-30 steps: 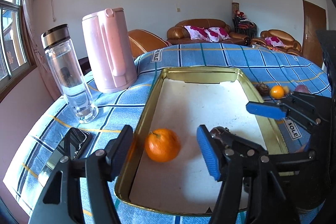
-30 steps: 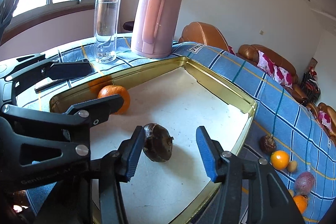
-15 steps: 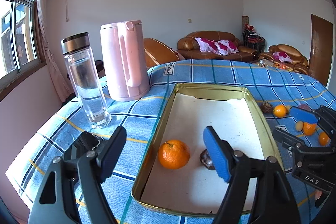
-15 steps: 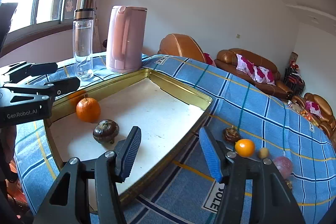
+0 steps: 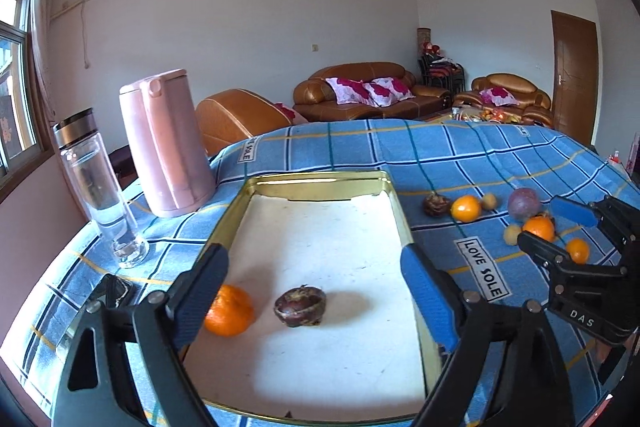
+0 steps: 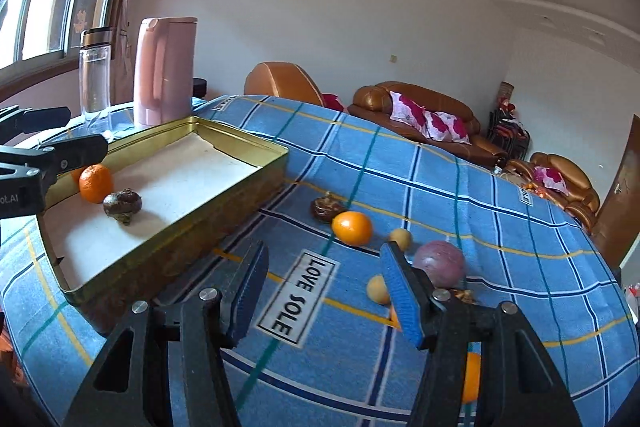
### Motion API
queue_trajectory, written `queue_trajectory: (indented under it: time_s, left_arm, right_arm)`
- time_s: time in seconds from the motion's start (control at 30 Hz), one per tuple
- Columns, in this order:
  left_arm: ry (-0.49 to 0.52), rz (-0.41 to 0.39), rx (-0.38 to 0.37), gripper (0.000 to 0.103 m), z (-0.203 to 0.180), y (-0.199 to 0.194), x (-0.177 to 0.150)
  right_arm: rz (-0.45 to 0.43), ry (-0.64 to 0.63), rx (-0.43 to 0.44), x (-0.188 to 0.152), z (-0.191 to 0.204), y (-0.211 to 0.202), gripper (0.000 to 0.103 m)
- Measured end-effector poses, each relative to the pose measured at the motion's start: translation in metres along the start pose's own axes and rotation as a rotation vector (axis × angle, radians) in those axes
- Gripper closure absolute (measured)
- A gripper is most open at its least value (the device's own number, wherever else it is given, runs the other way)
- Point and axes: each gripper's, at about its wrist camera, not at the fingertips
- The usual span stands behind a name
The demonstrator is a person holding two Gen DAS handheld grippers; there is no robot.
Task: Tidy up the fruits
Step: 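Grasp an orange with the right tool while the left tool approaches a large mandarin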
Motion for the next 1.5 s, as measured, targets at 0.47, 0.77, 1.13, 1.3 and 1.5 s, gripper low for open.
queue_trajectory:
  time_s: [0.47,0.77,1.13,1.3,1.5]
  left_arm:
    - [0.104,0.022,-0.107,0.010,-0.076,0.022,0.012]
    - [0.160,0.058,-0.160,0.010,-0.116,0.044,0.013]
    - [0.154,0.129,-0.203,0.010,-0.135,0.071,0.009]
    - [0.161,0.151,-0.236,0.010,-0.147,0.080,0.011]
    - [0.186,0.170,-0.296,0.011,-0.167,0.090,0.012]
  right_arm:
    - [0.065,0.071,-0.117,-0.024,-0.059,0.000,0.043]
    - [0.143,0.118,-0.100,-0.037,-0.087,0.007,0.044]
    - [0.265,0.136,-0.017,-0.050,-0.102,0.024,0.059]
    - [0.318,0.112,0.018,-0.052,-0.097,0.035,0.067]
    - [0.322,0.128,0.027,-0.053,-0.100,0.036,0.067]
Point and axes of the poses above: each gripper's, at about its wrist camera, not at the fingertips, and y roughly the way its jaws point, z to its left, x to its top, and after that the axes turned 9 degrees about -x, right-handed
